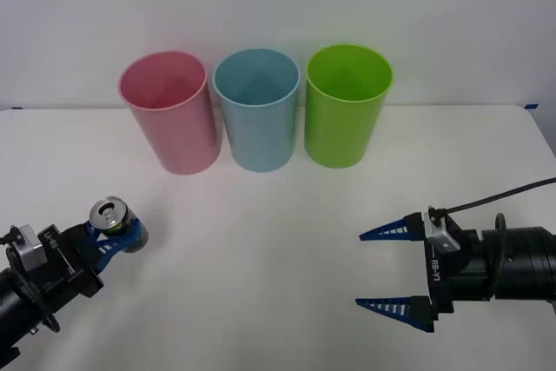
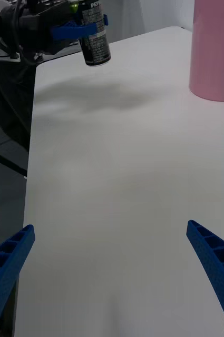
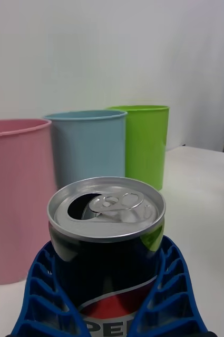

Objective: Put cans in the blue bin and PET bottles in the pink bin and trash in the green bin.

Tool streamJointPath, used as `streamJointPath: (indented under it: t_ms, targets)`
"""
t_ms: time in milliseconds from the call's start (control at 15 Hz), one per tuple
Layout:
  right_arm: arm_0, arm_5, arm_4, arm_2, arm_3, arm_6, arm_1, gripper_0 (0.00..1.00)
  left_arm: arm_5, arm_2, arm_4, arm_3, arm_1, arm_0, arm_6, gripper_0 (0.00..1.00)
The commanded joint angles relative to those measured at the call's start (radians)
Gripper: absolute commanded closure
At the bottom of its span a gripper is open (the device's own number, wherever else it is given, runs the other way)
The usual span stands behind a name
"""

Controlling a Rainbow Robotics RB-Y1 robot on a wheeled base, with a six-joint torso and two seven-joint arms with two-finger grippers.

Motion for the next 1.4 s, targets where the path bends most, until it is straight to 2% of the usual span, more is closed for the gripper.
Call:
streamJointPath:
  t_ms: [67,400,600,867,1000,1067,1400]
  targets:
    - [0.0,0.0,0.0,0.0,0.0,0.0,0.0,0.0,0.015,0.002,-0.015,-0.049,-0.001,0.0,0.028,1.0]
    - [0.0,0.0,0.0,0.0,0.0,0.0,0.0,0.0,0.062,0.005,-0.022,-0.133,0.001,0.0,0.082,1.0]
    - [0.0,0.0,0.0,0.0,0.0,0.0,0.0,0.0,0.07,0.034,-0.097,-0.216,0.007,0.008,0.215,1.0]
    - [0.0,0.0,0.0,0.0,0.0,0.0,0.0,0.0,0.096,0.037,-0.098,-0.285,0.008,0.009,0.267,1.0]
    - [0.0,0.0,0.0,0.0,0.0,0.0,0.0,0.0,0.119,0.035,-0.118,-0.332,0.007,0.006,0.336,1.0]
    - [0.0,0.0,0.0,0.0,0.0,0.0,0.0,0.0,0.139,0.035,-0.134,-0.358,0.007,0.006,0.37,1.0]
    - [0.0,0.0,0.0,0.0,0.0,0.0,0.0,0.0,0.299,-0.055,-0.144,-0.432,0.007,-0.012,0.385,1.0]
